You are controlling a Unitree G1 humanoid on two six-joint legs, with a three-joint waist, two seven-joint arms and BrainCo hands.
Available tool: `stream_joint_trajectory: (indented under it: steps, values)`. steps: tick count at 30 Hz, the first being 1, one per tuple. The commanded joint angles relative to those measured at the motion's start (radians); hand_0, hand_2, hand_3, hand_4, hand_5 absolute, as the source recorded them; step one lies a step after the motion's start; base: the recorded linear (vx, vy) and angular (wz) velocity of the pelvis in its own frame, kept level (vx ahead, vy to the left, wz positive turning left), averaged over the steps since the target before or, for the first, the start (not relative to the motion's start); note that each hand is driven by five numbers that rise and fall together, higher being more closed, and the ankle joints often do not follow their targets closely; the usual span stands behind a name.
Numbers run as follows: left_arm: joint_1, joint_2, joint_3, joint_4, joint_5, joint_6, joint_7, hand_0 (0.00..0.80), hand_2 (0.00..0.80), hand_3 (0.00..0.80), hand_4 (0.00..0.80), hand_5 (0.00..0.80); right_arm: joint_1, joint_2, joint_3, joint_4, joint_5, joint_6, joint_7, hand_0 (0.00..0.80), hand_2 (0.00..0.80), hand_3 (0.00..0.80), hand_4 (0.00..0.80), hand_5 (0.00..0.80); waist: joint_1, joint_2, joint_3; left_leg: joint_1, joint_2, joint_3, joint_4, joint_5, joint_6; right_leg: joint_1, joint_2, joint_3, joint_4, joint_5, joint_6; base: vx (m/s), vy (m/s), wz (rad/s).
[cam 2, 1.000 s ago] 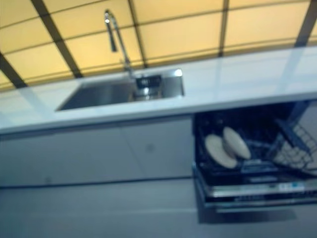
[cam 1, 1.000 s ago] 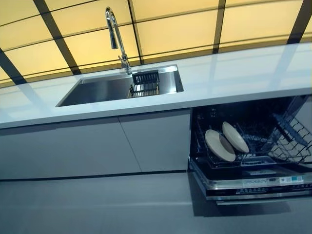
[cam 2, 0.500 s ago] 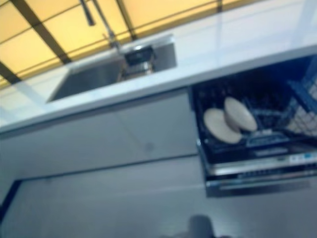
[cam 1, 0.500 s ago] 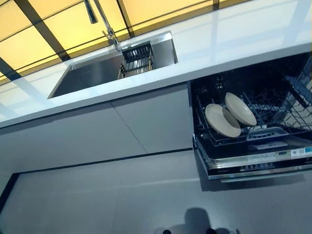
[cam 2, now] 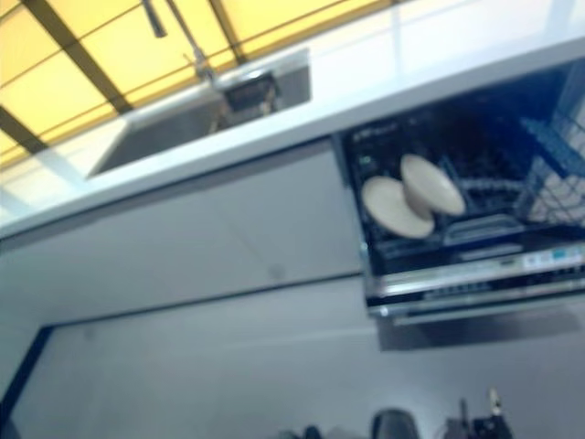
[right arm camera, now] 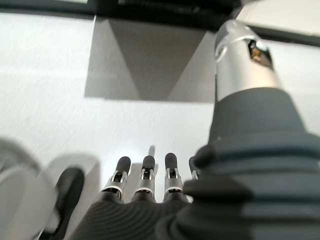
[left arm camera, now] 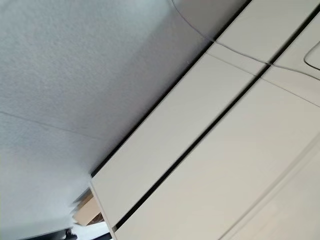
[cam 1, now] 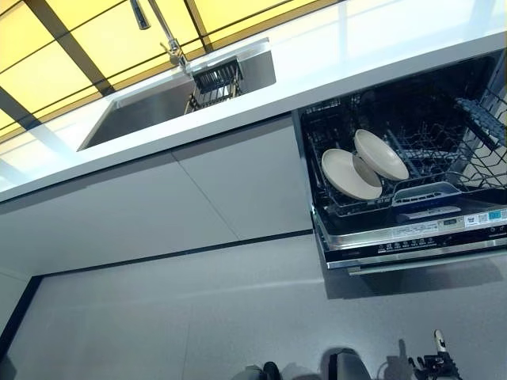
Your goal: Take plates into dishwasher
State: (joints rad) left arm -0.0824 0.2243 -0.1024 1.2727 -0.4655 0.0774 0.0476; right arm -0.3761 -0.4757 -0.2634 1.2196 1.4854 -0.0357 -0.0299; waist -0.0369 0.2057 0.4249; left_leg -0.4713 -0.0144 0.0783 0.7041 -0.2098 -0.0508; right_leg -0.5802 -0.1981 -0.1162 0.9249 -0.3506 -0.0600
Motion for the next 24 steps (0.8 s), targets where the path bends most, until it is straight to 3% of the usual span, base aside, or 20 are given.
stream_joint_trajectory:
  steps: [1, 5, 15, 22, 23, 24]
  values:
    - [0.043, 0.040, -0.038, -0.027, -0.002, 0.014, 0.014, 0.000, 0.000, 0.000, 0.000, 0.000, -0.057, -0.037, -0.029, -0.055, 0.021, -0.035, 0.029, 0.000, 0.000, 0.000, 0.000, 0.000, 0.033, -0.035, 0.006, -0.011, -0.051, 0.063, 0.139, -0.070, 0.093, 0.062, -0.008, -0.016, -0.071, 0.061, 0.008, -0.010, -0.038, 0.06]
    - [0.052, 0.047, -0.046, -0.040, -0.001, 0.015, 0.013, 0.000, 0.000, 0.000, 0.000, 0.000, -0.095, -0.065, -0.030, -0.063, -0.008, -0.022, 0.072, 0.000, 0.000, 0.000, 0.000, 0.000, 0.045, -0.032, 0.006, -0.004, -0.058, 0.048, 0.148, -0.075, 0.084, 0.071, -0.005, -0.013, -0.061, 0.045, 0.018, 0.038, -0.023, 0.05]
    - [0.090, 0.048, -0.053, -0.055, -0.023, 0.031, 0.010, 0.000, 0.000, 0.000, 0.000, 0.000, -0.226, -0.113, -0.002, -0.150, -0.058, 0.005, 0.120, 0.000, 0.000, 0.000, 0.000, 0.000, 0.079, -0.024, 0.011, 0.018, -0.057, 0.042, 0.098, 0.016, 0.074, 0.117, -0.012, -0.035, -0.102, 0.079, 0.011, 0.025, 0.002, 0.05]
    - [0.111, 0.057, -0.033, -0.069, -0.041, 0.046, 0.015, 0.000, 0.000, 0.000, 0.000, 0.000, -0.339, -0.135, 0.028, -0.200, -0.063, -0.019, 0.117, 0.000, 0.000, 0.000, 0.000, 0.000, 0.114, -0.024, 0.013, 0.032, -0.059, 0.026, 0.076, 0.024, 0.076, 0.137, -0.022, -0.057, -0.097, 0.070, 0.008, 0.041, -0.017, 0.04]
    - [0.117, 0.060, -0.029, -0.069, -0.044, 0.047, 0.011, 0.000, 0.000, 0.000, 0.000, 0.000, -0.364, -0.139, 0.038, -0.211, -0.059, -0.028, 0.110, 0.000, 0.000, 0.000, 0.000, 0.000, 0.125, -0.027, 0.009, 0.043, -0.065, 0.013, 0.080, 0.002, 0.069, 0.151, -0.020, -0.053, -0.089, 0.046, 0.014, 0.061, -0.039, 0.03]
    - [0.121, 0.061, -0.027, -0.074, -0.046, 0.051, 0.012, 0.000, 0.000, 0.000, 0.000, 0.000, -0.386, -0.144, 0.046, -0.217, -0.059, -0.036, 0.113, 0.000, 0.000, 0.000, 0.000, 0.000, 0.132, -0.027, 0.013, 0.038, -0.064, 0.017, 0.070, 0.025, 0.077, 0.151, -0.026, -0.070, -0.097, 0.068, 0.006, 0.039, -0.027, 0.04]
